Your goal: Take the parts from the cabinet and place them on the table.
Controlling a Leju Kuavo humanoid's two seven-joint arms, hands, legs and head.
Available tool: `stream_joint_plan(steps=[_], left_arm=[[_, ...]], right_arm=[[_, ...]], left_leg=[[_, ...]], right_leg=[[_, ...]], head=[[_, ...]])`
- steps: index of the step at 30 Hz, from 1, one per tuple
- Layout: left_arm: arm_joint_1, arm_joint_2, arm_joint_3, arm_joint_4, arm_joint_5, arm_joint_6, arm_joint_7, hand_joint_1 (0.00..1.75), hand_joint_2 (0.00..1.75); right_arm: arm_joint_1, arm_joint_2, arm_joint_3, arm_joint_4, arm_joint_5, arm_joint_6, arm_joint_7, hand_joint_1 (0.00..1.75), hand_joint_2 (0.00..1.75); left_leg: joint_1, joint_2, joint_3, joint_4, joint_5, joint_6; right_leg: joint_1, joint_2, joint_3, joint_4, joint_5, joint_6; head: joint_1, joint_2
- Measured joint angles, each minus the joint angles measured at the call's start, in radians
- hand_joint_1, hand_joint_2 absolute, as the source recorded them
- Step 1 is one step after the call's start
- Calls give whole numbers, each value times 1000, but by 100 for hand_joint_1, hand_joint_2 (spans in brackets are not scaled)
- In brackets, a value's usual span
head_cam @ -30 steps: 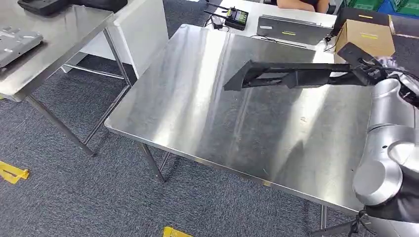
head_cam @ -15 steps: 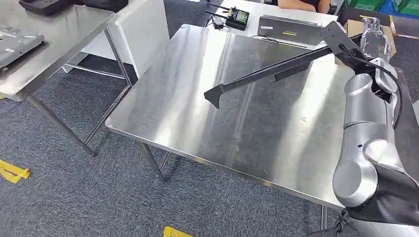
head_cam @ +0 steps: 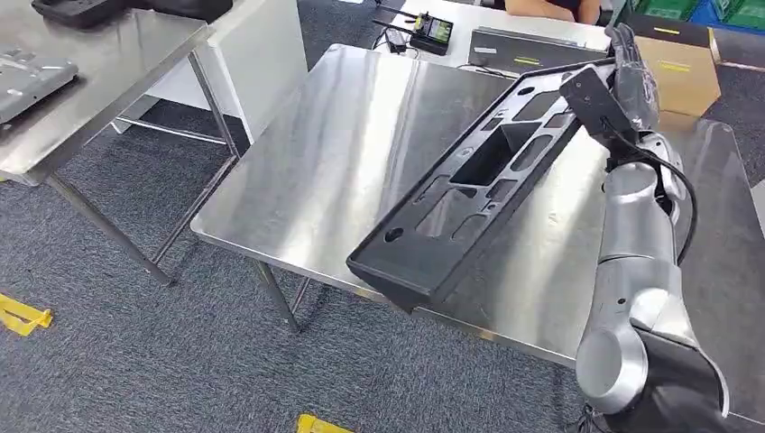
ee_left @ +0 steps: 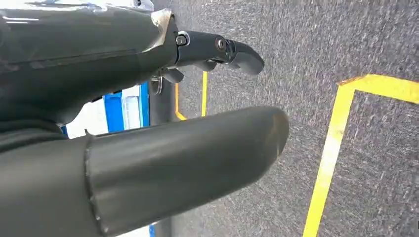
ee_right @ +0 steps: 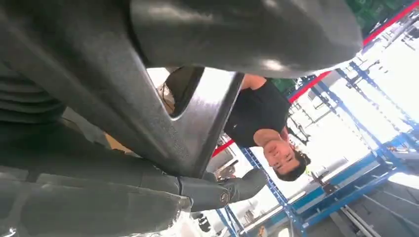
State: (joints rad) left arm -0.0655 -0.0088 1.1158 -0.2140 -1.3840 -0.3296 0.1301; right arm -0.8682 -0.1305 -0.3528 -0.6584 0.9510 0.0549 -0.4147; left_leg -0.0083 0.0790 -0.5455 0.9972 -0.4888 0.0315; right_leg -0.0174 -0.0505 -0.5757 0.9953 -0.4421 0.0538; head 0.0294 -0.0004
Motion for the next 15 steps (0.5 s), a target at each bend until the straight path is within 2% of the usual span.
stream_joint_plan(steps=[3,5,6,7,8,9,10,12,15], left_arm=[[0,3,0,0,-9,0,12,0,0],[0,5,0,0,-11,0,23,0,0],[-1,6,0,0,-14,-2,35,0,0],[-4,8,0,0,-18,-6,51,0,0],[-5,11,0,0,-18,-8,62,0,175],[-6,14,0,0,-19,-8,70,0,175],[-6,16,0,0,-19,-8,77,0,175],[-5,21,1,0,-20,-4,79,0,175],[-6,21,1,0,-24,3,71,0,175]], right_arm=[[25,3,4,-25,-12,5,9,0,0],[40,6,7,-37,-27,18,67,0,0],[42,3,6,-36,-34,30,146,0,0],[39,-3,-1,-23,-51,38,276,0,0],[32,-11,-14,-7,-77,45,380,0,0],[28,-18,-37,11,-109,49,461,0,0],[26,-26,-69,29,-146,52,511,0,0],[26,-35,-126,53,-198,57,530,0,0],[27,-46,-179,71,-215,68,527,0,0]], left_leg=[[0,-1,0,0,0,0],[0,0,0,0,0,0],[0,0,1,0,0,0],[0,-1,1,0,0,0],[0,-1,1,0,0,0],[0,-2,0,0,0,0],[-1,-3,0,0,0,0],[-1,-1,0,0,0,0],[-1,2,0,0,0,0]], right_leg=[[0,0,0,0,0,0],[0,0,0,0,0,0],[0,0,0,0,0,0],[0,0,0,0,0,0],[0,-1,0,0,0,0],[0,-3,0,0,0,0],[-1,-3,0,0,0,0],[-1,-1,0,0,0,0],[-1,1,0,0,0,0]], head=[[0,0],[0,0],[0,0],[0,0],[0,0],[0,0],[0,0],[0,0],[0,0]])
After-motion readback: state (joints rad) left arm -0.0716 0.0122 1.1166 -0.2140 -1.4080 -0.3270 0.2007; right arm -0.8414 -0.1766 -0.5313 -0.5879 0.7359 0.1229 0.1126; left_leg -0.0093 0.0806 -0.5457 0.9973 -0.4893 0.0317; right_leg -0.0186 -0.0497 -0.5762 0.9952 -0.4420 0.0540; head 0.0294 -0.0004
